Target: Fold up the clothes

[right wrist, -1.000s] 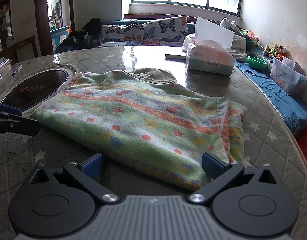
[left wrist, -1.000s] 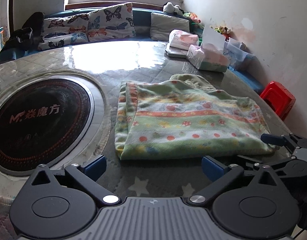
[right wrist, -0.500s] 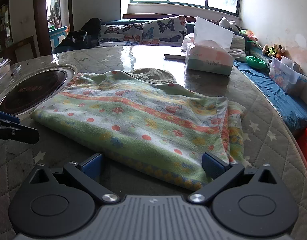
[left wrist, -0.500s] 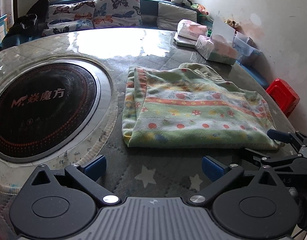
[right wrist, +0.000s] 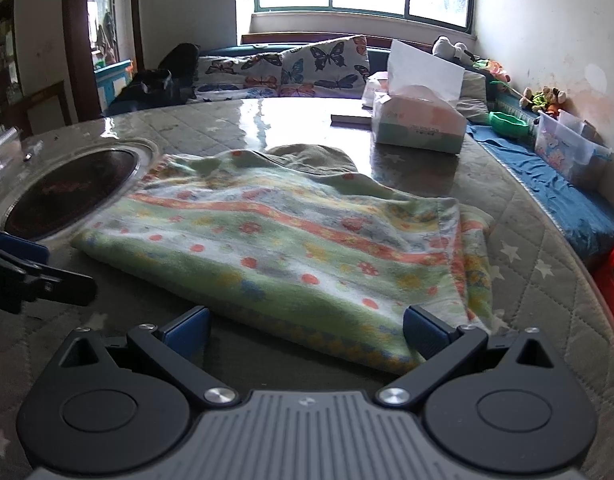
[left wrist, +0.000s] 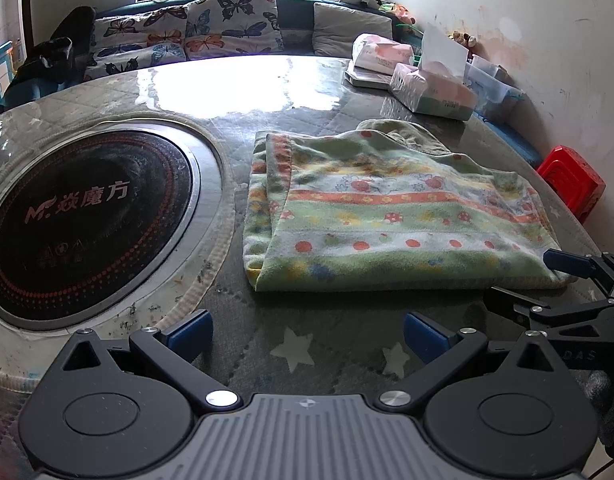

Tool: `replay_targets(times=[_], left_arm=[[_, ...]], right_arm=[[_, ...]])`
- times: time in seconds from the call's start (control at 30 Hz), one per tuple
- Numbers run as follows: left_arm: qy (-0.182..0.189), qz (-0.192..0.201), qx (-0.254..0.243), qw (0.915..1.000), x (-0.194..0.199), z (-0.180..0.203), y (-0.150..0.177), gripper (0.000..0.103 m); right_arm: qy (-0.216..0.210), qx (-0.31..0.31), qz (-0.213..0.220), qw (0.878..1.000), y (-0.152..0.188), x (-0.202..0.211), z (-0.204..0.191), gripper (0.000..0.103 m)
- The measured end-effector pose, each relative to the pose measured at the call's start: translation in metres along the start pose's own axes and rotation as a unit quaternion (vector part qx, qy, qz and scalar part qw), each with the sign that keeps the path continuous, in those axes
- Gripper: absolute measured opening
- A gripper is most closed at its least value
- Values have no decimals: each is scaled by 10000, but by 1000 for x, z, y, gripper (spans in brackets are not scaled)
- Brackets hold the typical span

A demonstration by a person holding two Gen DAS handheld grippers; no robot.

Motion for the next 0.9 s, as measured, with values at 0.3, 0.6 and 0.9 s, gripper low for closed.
replay_targets(times=[0.3, 0.6, 0.9], left_arm=[[-17, -11, -9, 10000, 3, 1, 2, 103], [38, 28, 7, 10000, 10, 2, 6, 103], [61, 87, -30, 9999, 18, 4, 9, 103]], right_arm=[[59, -204, -6, 9998, 1, 5, 1, 103], [161, -385, -4, 9991, 5, 11, 3, 103], [202, -527, 7, 9984, 9, 18, 3, 103]])
Point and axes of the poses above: each gripper's, at about its wrist camera, not at the fingertips, and x roughly against the way its jaws point, z to its right, y to its underside, the point moved 10 cm from there along -x, roughly the way its jaws point, and after that the axes turned 1 degree about -y, right-handed, at the moved point
